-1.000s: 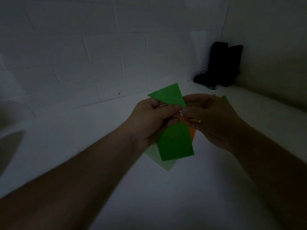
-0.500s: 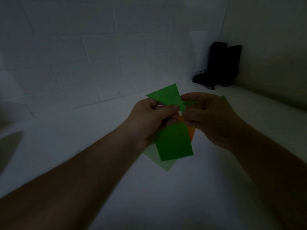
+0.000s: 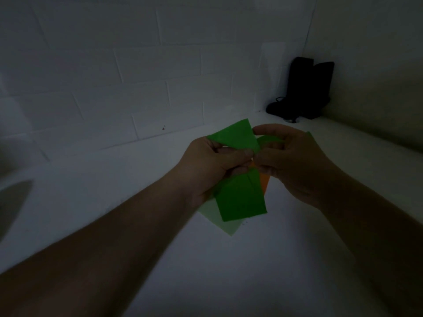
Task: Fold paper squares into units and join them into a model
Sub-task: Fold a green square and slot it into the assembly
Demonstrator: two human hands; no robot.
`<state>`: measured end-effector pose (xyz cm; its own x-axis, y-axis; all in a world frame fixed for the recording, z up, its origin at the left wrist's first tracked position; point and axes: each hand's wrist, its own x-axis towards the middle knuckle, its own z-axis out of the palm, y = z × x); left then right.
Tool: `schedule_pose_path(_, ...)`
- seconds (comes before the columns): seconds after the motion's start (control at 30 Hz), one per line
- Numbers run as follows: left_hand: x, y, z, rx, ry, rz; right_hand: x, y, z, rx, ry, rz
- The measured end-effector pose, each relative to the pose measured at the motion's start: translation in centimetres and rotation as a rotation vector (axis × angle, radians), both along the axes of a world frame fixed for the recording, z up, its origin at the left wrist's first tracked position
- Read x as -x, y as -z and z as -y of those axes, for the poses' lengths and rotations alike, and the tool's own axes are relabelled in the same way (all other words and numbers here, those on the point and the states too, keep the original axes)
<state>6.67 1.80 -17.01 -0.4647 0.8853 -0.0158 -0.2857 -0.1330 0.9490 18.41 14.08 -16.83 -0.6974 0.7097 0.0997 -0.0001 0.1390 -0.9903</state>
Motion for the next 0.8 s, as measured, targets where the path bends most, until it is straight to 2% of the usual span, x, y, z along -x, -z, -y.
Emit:
schedule_pose_path(0.67,0.9,0.1,0.0,0.017,0.048,0.025,-0.5,-0.4,0.1,-0.066,-0.05,-0.006)
schedule_pose_path(0.8,1.2,-0.1,-0.1,0.042,-0.019,0.036,-0.5,-0.5,-0.2,-0.081,-0.005,0.018)
